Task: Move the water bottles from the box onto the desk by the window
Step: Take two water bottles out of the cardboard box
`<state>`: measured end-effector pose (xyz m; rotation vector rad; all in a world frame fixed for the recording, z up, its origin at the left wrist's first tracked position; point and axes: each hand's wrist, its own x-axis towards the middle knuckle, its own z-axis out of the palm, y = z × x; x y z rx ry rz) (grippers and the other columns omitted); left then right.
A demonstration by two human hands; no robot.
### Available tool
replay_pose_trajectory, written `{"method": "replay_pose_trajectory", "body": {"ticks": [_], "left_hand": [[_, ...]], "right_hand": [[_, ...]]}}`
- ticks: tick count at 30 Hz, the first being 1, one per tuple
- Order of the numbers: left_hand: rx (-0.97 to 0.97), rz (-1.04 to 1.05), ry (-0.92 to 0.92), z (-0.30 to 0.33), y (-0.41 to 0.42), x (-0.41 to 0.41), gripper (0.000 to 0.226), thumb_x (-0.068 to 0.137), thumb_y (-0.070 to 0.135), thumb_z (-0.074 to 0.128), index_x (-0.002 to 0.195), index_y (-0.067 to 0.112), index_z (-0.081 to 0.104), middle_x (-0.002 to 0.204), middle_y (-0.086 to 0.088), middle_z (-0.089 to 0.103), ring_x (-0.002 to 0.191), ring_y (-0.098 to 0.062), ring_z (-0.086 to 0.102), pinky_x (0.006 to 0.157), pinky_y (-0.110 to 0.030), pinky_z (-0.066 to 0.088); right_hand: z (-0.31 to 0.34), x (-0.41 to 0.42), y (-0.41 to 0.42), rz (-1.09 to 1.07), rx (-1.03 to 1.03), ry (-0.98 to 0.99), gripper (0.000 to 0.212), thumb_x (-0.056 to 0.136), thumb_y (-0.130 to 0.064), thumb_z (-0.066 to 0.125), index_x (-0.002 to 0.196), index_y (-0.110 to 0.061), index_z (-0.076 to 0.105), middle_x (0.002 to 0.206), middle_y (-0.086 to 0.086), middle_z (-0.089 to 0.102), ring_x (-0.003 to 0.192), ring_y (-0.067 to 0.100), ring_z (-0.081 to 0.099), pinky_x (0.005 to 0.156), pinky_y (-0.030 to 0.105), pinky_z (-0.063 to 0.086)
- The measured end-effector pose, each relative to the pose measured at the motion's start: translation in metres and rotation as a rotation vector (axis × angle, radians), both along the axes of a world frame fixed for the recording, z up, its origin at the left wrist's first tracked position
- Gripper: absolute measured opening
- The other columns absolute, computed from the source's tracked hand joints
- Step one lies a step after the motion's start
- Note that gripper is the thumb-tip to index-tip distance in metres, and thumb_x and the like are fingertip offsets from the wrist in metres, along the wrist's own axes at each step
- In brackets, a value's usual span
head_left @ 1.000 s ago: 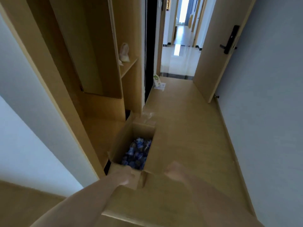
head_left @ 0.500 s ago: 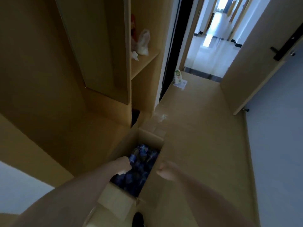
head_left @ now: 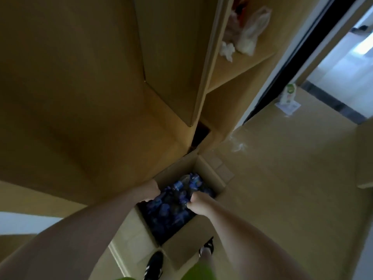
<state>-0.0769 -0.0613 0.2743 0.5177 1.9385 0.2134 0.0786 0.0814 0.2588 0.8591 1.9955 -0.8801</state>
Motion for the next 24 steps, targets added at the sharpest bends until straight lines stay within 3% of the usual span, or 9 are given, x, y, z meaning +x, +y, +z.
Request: {"method": "replay_pose_trajectory", "body": {"ticks": [5, 8, 11, 16, 18, 20, 21, 22, 24], "left_hand": [[-0.029, 0.259, 0.004, -0.043, 0.018, 0.001, 0.033, 0.093, 0.014, 0.042, 0.06, 0.017, 0.037, 0.066, -0.004, 0.04, 0.057, -0.016, 0.035, 0.06, -0.028, 0.031], [-0.06, 0.28, -0.017, -0.064, 0.036, 0.009, 0.038, 0.096, 0.015, 0.043, 0.059, 0.016, 0.034, 0.06, -0.001, 0.034, 0.054, -0.015, 0.033, 0.059, -0.029, 0.03], [-0.078, 0.251, -0.043, -0.092, 0.057, 0.016, 0.036, 0.098, 0.015, 0.038, 0.062, 0.014, 0.036, 0.059, -0.002, 0.032, 0.052, -0.016, 0.03, 0.055, -0.029, 0.027], [-0.057, 0.272, -0.05, -0.169, 0.072, 0.024, 0.028, 0.098, 0.017, 0.038, 0.087, 0.001, 0.059, 0.078, -0.012, 0.053, 0.071, -0.025, 0.051, 0.067, -0.033, 0.037], [-0.071, 0.263, -0.043, -0.21, 0.071, 0.027, 0.029, 0.099, 0.017, 0.037, 0.095, 0.003, 0.062, 0.098, -0.018, 0.061, 0.09, -0.03, 0.059, 0.073, -0.035, 0.04], [-0.088, 0.308, -0.029, -0.253, 0.062, 0.028, 0.028, 0.099, 0.019, 0.038, 0.1, 0.004, 0.062, 0.107, -0.018, 0.061, 0.103, -0.03, 0.059, 0.08, -0.034, 0.043], [-0.1, 0.336, -0.029, -0.275, 0.056, 0.029, 0.029, 0.099, 0.019, 0.038, 0.104, 0.002, 0.062, 0.109, -0.019, 0.061, 0.105, -0.03, 0.059, 0.081, -0.034, 0.043], [-0.121, 0.355, -0.037, -0.296, 0.049, 0.031, 0.031, 0.1, 0.018, 0.038, 0.108, 0.0, 0.061, 0.112, -0.02, 0.061, 0.106, -0.031, 0.058, 0.081, -0.034, 0.043], [-0.167, 0.352, -0.072, -0.336, 0.036, 0.034, 0.031, 0.1, 0.016, 0.039, 0.112, -0.002, 0.06, 0.114, -0.02, 0.06, 0.105, -0.031, 0.058, 0.079, -0.035, 0.044]], "right_hand": [[-0.03, -0.028, 0.047, 0.219, -0.028, -0.01, 0.037, 0.099, -0.029, 0.045, 0.066, -0.019, 0.035, 0.059, 0.0, 0.033, 0.047, 0.015, 0.028, 0.054, 0.031, 0.029], [-0.053, -0.036, 0.069, 0.284, -0.033, -0.001, 0.04, 0.099, -0.029, 0.046, 0.064, -0.024, 0.027, 0.058, -0.001, 0.033, 0.046, 0.014, 0.03, 0.054, 0.033, 0.032], [-0.086, -0.041, 0.086, 0.369, -0.03, -0.008, 0.039, 0.1, -0.026, 0.046, 0.064, -0.019, 0.032, 0.058, 0.001, 0.031, 0.047, 0.015, 0.029, 0.053, 0.031, 0.028], [-0.173, -0.057, 0.084, 0.481, 0.016, -0.029, 0.041, 0.096, -0.025, 0.047, 0.06, -0.019, 0.027, 0.06, 0.001, 0.028, 0.051, 0.015, 0.029, 0.048, 0.029, 0.024], [-0.22, -0.06, 0.074, 0.499, 0.018, -0.038, 0.039, 0.096, -0.025, 0.045, 0.062, -0.021, 0.026, 0.063, 0.001, 0.031, 0.056, 0.017, 0.035, 0.05, 0.029, 0.027], [-0.266, -0.065, 0.066, 0.516, 0.004, -0.056, 0.023, 0.097, -0.025, 0.045, 0.075, -0.017, 0.048, 0.079, 0.006, 0.05, 0.079, 0.025, 0.054, 0.064, 0.032, 0.04], [-0.291, -0.066, 0.063, 0.539, -0.009, -0.062, 0.018, 0.098, -0.024, 0.045, 0.097, -0.011, 0.058, 0.099, 0.011, 0.058, 0.097, 0.029, 0.057, 0.077, 0.034, 0.045], [-0.315, -0.066, 0.061, 0.568, -0.014, -0.072, 0.027, 0.099, -0.022, 0.046, 0.119, -0.007, 0.056, 0.119, 0.013, 0.058, 0.111, 0.03, 0.056, 0.088, 0.036, 0.046], [-0.36, -0.064, 0.059, 0.665, -0.01, -0.067, 0.038, 0.098, -0.015, 0.049, 0.135, -0.005, 0.047, 0.135, 0.016, 0.05, 0.12, 0.032, 0.053, 0.097, 0.039, 0.047]]}}
